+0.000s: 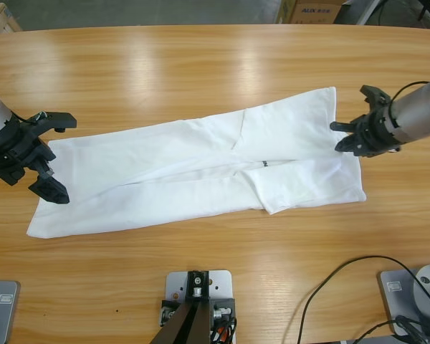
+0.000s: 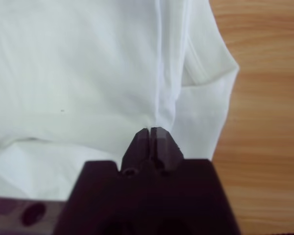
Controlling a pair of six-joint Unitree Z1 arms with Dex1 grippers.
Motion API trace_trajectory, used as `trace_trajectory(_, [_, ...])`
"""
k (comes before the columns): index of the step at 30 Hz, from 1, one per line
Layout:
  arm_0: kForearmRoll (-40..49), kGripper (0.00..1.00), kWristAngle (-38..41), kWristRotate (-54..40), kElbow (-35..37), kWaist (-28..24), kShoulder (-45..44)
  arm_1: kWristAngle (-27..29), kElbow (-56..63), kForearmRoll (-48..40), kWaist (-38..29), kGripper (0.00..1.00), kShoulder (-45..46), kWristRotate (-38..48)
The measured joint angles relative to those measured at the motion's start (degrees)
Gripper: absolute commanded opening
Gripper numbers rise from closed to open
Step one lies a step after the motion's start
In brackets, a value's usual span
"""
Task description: Fold clothes
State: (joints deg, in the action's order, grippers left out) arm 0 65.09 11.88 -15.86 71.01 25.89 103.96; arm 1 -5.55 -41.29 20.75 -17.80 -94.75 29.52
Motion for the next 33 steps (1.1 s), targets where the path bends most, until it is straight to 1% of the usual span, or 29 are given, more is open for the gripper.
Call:
trace_trajectory(5, [-0.12,0.954,0.0,0.0,-0.12,0.0,0.0,-0.19,0.21,2.44,-0.02,0.0,1.35,-0.09])
trace_trajectory(8, [-0.19,0.952,0.0,0.0,-0.12,0.0,0.0,-1.62,0.23,3.71,-0.07,0.0,0.92,-0.1])
trace_trajectory(12, [-0.24,0.954,0.01,0.0,-0.28,0.0,-0.1,-5.68,-1.22,9.24,-0.07,0.0,-4.72,-0.07])
trace_trajectory(13, [-0.27,0.951,0.01,0.0,-0.38,0.0,-0.26,-6.04,-1.38,10.08,-0.07,0.027,-6.14,0.06])
trace_trajectory(14, [-0.29,0.952,0.01,0.0,-0.42,0.0,-0.47,-6.22,-1.88,10.75,-0.07,0.291,-7.08,0.33])
trace_trajectory(15, [-0.32,0.953,0.01,0.0,-0.46,0.0,-0.58,-6.25,-2.43,11.49,-0.07,0.63,-7.47,0.8])
trace_trajectory(16, [-0.33,0.953,0.01,0.0,-0.48,0.0,-0.7,-6.23,-2.84,12.07,-0.07,0.918,-7.73,1.39])
trace_trajectory(17, [-0.34,0.951,0.01,0.0,-0.52,0.0,-0.76,-5.84,-3.17,12.64,-0.08,0.995,-7.93,2.35])
trace_trajectory(18, [-0.34,0.943,0.01,0.0,-0.56,0.0,-0.79,-5.09,-3.33,13.28,-0.1,1.0,-7.97,3.67])
trace_trajectory(21, [-0.51,0.863,0.02,0.0,-0.61,0.0,-0.88,0.02,-3.39,15.24,-0.24,1.0,-6.67,8.75])
trace_trajectory(23, [-1.1,0.862,0.02,0.03,-0.89,0.0,-0.92,4.09,-3.38,16.05,-0.25,1.0,-4.07,11.02])
trace_trajectory(25, [-2.25,0.862,0.04,0.32,-1.43,0.0,-0.93,8.08,-3.51,16.86,-0.39,0.999,0.48,11.77])
trace_trajectory(27, [-3.38,0.867,0.07,0.79,-1.81,0.0,-0.97,11.48,-4.26,17.9,-0.75,0.961,6.02,11.81])
trace_trajectory(28, [-3.78,0.867,0.07,0.98,-1.93,0.01,-1.04,12.52,-4.97,18.42,-1.12,0.843,8.56,11.81])
trace_trajectory(29, [-4.18,0.867,0.08,1.11,-1.97,0.01,-1.14,13.28,-5.95,18.86,-1.67,0.677,10.87,11.81])
trace_trajectory(30, [-4.55,0.863,0.08,1.2,-1.98,0.02,-1.25,13.75,-6.96,19.21,-2.56,0.488,12.72,11.81])
trace_trajectory(31, [-4.92,0.862,0.08,1.27,-2.01,0.02,-1.31,13.8,-7.89,19.4,-4.21,0.172,13.85,11.81])
trace_trajectory(32, [-5.27,0.862,0.08,1.33,-2.1,0.02,-1.32,13.68,-8.76,19.28,-6.36,0.0,14.25,11.81])
trace_trajectory(33, [-5.65,0.862,0.07,1.39,-2.29,0.02,-1.32,12.98,-9.48,18.32,-9.11,0.0,14.31,11.81])
